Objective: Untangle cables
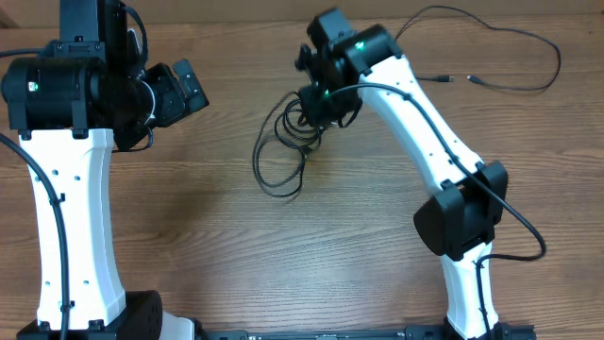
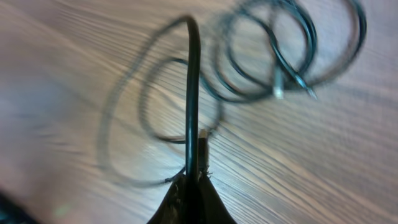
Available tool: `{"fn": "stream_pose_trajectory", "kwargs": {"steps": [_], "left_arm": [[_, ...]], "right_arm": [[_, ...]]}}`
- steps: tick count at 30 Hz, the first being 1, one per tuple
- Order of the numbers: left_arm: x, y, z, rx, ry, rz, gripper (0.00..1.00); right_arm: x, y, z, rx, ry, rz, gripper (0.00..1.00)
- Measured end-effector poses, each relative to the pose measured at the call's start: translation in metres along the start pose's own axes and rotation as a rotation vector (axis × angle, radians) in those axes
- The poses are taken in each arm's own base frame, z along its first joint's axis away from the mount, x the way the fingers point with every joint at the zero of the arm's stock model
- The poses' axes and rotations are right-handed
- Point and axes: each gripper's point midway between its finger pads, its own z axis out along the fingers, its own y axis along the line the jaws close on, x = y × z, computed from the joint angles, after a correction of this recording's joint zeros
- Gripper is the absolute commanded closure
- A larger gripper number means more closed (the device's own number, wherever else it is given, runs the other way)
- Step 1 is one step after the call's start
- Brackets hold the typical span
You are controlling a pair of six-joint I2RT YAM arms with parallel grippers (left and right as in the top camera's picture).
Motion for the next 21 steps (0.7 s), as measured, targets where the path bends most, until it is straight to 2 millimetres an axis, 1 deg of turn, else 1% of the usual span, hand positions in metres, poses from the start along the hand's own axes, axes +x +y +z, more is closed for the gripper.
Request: {"fn": "stream_pose_trajectory", "kwargs": {"steps": [5, 9, 12, 14, 17, 20, 21], "left_arm": [[0.001, -0.002, 0.0, 0.012, 0.006, 0.0, 0.0], [0.001, -0.002, 0.0, 0.013, 0.006, 0.0, 0.01], [0.0, -0.003, 0.0, 0.015, 0.004, 0.0, 0.0], [0.0, -0.003, 0.0, 0.016, 0.001, 0.001, 0.01], [-0.001, -0.003, 0.0, 0.018, -0.002, 0.002, 0.0], [-0.001, -0.004, 0.0, 0.018, -0.003, 0.001, 0.01], [-0.003, -0.004, 0.0, 0.021, -0.008, 0.003, 0.01]], "right_arm": [[-0.024, 0.032, -0.053, -0.093, -0.147, -0.103, 0.96], [-0.034, 0.045, -0.079, -0.117, -0.225, -0.127, 0.96], [-0.041, 0.05, -0.097, -0.122, -0.279, -0.136, 0.96], [-0.045, 0.049, -0.108, -0.109, -0.311, -0.126, 0.96], [-0.05, 0.039, -0.135, -0.054, -0.383, -0.089, 0.96], [-0.051, 0.022, -0.176, 0.014, -0.478, -0.053, 0.96], [-0.048, 0.013, -0.206, 0.046, -0.544, -0.032, 0.96]]}}
